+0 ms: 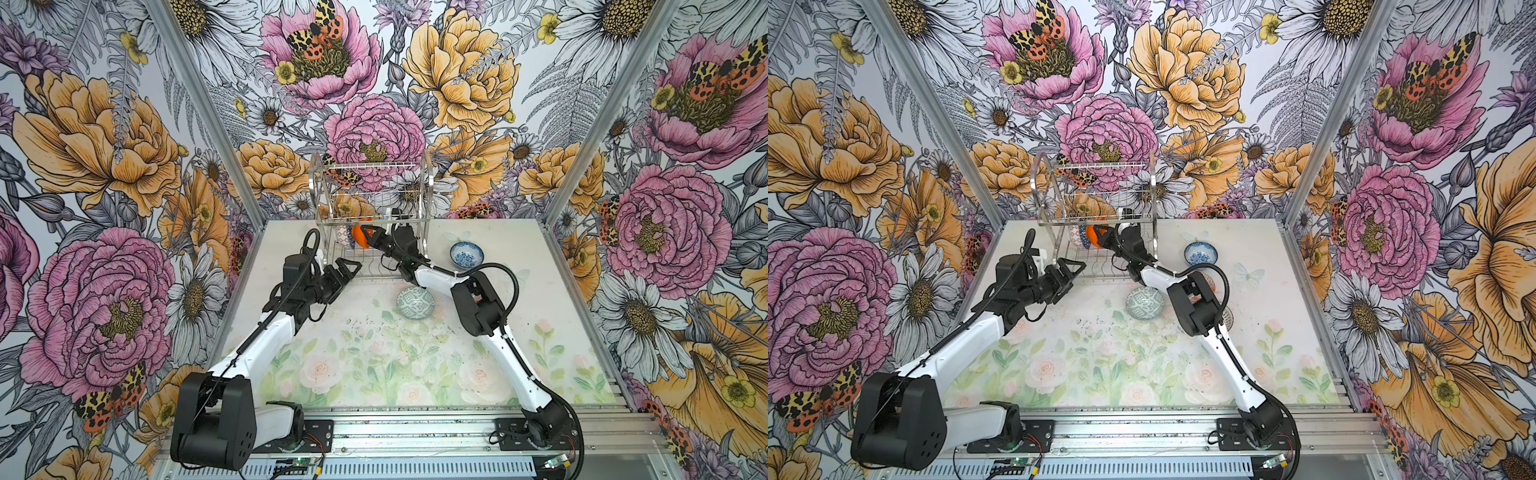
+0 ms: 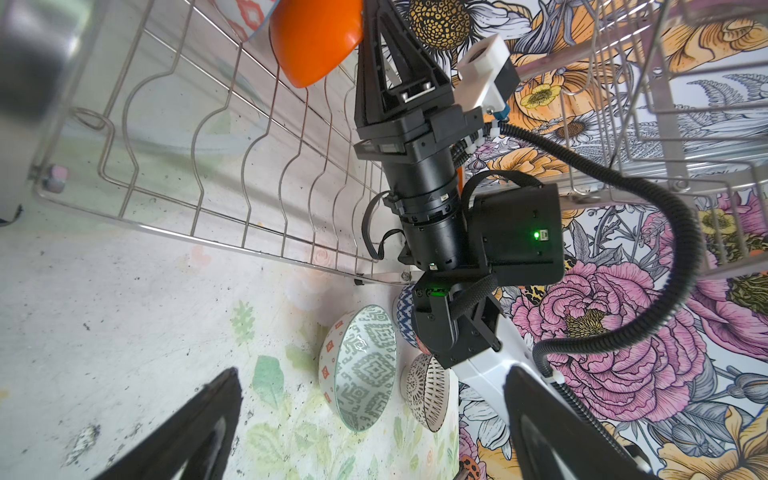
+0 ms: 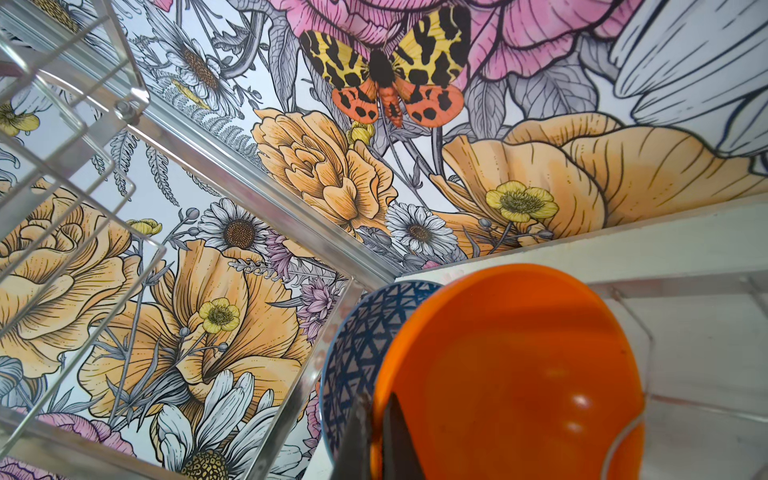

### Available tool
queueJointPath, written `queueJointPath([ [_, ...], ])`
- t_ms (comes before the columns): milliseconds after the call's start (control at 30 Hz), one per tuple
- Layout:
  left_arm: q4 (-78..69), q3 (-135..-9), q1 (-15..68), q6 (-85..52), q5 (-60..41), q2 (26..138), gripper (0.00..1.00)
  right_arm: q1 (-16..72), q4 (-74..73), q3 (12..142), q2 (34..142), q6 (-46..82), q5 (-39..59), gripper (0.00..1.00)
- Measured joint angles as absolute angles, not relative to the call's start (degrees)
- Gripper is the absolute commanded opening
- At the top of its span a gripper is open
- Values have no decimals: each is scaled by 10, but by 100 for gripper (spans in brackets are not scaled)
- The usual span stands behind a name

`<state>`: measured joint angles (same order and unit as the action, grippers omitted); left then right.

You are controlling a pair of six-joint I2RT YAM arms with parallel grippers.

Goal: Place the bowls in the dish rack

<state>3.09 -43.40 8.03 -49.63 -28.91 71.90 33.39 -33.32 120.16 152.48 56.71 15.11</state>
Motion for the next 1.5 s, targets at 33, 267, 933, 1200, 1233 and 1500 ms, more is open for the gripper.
queueJointPath([
  [33,31,-434,80,-496,-289,719,99,334,-329,1202,1524,562,152,5],
  [267,31,-434,80,-496,-289,719,99,333,-303,1206,1518,539,159,6],
  [933,27,-434,80,-496,-289,726,99,333,-226,1220,1502,479,166,10],
  [1200,27,-434,80,-496,-289,726,99,331,-183,1238,1501,453,177,10],
  [1233,27,-434,80,-496,-289,726,99,330,-180,1239,1500,450,178,10],
  [1500,27,-434,80,-496,-289,726,99,330,-159,1247,1500,431,183,11],
])
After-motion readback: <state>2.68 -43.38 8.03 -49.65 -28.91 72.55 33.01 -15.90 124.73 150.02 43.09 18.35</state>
